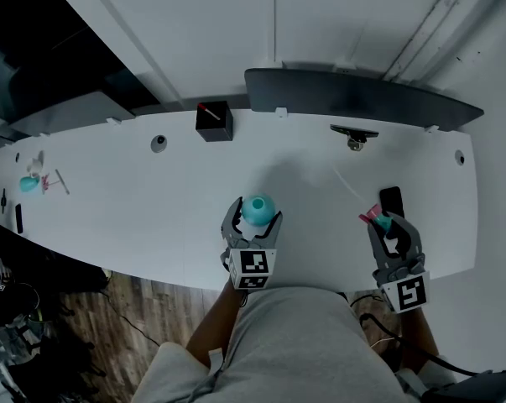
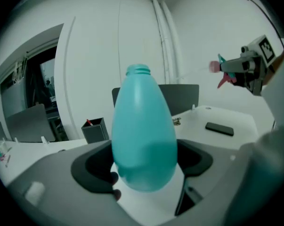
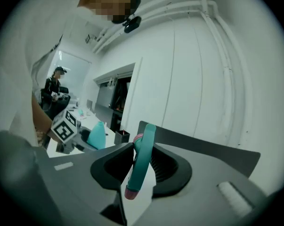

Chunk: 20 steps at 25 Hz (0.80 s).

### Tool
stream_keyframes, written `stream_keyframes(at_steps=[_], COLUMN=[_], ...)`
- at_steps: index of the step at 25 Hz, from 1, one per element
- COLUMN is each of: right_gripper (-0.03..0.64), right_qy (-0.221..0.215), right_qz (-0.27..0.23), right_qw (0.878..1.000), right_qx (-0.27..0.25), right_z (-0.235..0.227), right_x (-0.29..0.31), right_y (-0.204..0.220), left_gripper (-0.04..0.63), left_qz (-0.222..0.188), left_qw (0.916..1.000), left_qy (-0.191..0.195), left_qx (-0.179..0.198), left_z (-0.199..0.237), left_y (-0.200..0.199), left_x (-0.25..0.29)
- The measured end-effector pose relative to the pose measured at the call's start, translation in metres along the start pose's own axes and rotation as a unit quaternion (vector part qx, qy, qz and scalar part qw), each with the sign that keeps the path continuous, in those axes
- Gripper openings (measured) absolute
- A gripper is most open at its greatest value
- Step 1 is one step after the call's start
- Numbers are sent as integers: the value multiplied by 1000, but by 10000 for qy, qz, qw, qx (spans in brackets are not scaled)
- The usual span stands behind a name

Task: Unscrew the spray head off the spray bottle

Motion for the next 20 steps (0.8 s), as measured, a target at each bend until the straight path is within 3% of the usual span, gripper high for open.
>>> stream_keyframes(at_steps=[3, 7, 10, 20], right_gripper=[110, 110, 110, 110], right_qy=[223, 462, 613, 939], right_qz=[199, 571, 610, 701], right_qw=[9988, 9971, 9936, 9883], right_qx=[-386, 221, 720, 975], right_z=[18, 55, 76, 92], right_x=[19, 54, 70, 49], right_y=[21, 53, 60, 63], left_gripper=[400, 400, 400, 400], left_qz=[-327, -568, -508, -376], left_qw=[9983, 9925, 9910, 9892], left_qy=[316, 676, 836, 1160], left_qx=[-374, -842, -910, -815], left_z=[-18, -42, -50, -63], left_y=[-21, -38, -36, -18], left_x=[-1, -5, -11, -25])
Point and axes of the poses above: the fingertips, and each gripper's own axes: x forward along the fingers, z to its left, y out of its underside, the point moved 2 cm from there along -x, backward along the fingers, and after that the axes turned 9 degrees about -z, right-handed, at the moved point
